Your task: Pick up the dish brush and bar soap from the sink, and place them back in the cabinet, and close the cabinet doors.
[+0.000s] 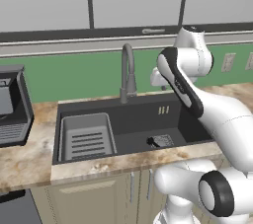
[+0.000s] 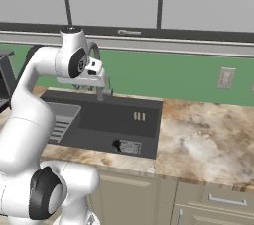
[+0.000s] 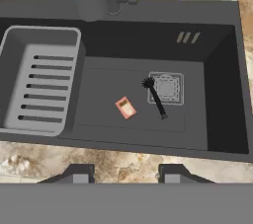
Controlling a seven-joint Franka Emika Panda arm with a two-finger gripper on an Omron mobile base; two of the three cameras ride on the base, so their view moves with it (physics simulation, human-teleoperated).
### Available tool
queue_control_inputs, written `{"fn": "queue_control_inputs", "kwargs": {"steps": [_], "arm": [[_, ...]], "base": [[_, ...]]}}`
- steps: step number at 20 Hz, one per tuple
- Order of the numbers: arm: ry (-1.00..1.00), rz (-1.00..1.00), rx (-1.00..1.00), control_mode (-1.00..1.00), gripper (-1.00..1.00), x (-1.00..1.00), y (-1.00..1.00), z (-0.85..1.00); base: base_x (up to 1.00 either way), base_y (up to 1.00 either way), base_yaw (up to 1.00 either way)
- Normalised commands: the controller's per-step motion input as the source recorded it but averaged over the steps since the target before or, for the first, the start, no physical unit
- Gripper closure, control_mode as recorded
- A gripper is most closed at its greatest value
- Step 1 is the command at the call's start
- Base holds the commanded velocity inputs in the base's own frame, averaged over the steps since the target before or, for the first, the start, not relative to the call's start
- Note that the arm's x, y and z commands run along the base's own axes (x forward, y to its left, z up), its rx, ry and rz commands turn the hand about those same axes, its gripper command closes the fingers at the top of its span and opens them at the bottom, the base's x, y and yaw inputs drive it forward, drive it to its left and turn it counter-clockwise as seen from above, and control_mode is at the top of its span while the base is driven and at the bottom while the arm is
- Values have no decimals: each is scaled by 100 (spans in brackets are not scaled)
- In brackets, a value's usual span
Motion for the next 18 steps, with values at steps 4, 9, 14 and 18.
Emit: {"fn": "queue_control_inputs", "kwargs": {"steps": [4,9,14,18], "arm": [[0,0,0,-100,-100,0,0,-11],[0,0,0,-100,-100,0,0,-25],[0,0,0,-100,-100,0,0,-21],[0,0,0,-100,-100,0,0,-17]], "base": [[0,0,0],[0,0,0],[0,0,0],[0,0,0]]}}
